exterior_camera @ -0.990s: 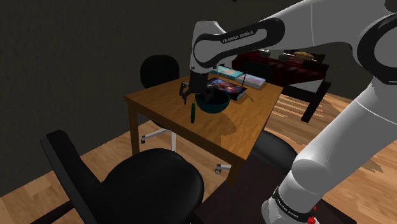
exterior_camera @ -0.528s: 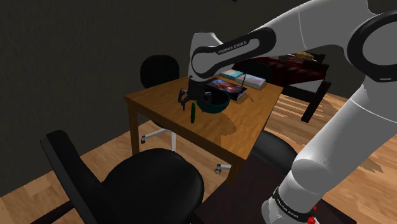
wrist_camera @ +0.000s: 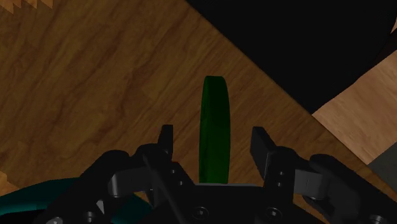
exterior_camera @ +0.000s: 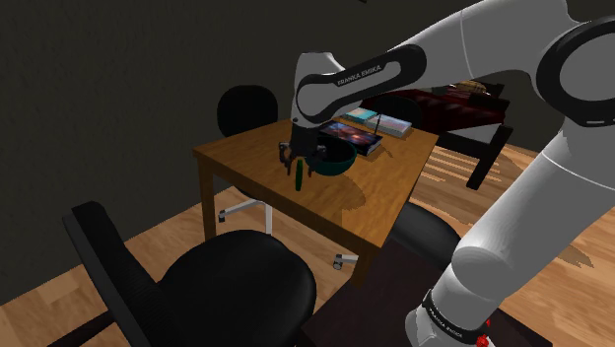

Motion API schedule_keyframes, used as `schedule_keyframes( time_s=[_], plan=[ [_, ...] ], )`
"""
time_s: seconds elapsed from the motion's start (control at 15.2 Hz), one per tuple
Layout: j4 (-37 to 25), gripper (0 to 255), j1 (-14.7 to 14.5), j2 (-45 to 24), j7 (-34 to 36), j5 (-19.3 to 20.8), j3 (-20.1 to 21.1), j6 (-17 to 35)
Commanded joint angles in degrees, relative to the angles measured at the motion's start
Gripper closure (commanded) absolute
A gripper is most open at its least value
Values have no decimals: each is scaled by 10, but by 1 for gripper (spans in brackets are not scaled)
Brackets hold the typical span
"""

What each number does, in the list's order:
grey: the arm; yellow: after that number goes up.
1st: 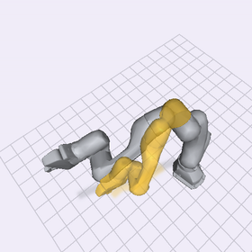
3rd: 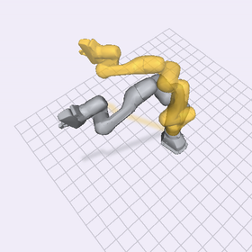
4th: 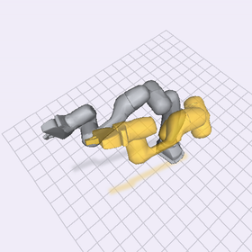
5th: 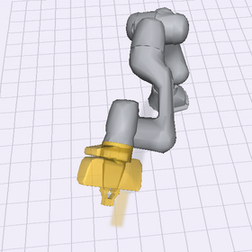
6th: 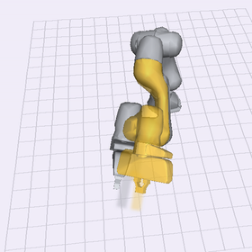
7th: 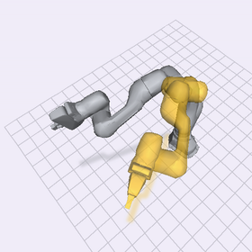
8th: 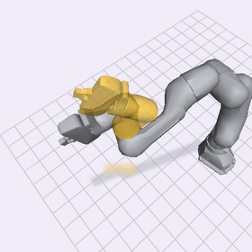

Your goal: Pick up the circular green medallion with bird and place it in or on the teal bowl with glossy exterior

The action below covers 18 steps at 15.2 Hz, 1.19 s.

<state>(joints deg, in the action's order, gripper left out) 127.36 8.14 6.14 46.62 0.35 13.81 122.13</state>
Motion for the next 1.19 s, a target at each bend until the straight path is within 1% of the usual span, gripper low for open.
schedule_keyframes(
  time_s=[0.0, 0.53, 1.12],
  plan=[
    [0, 255, 0, 0, 0, 0, 0, 0],
    [0, 255, 0, 0, 0, 0, 0, 0],
    [-46, 255, 0, 24, -6, -6, -3, -69]
  ],
)
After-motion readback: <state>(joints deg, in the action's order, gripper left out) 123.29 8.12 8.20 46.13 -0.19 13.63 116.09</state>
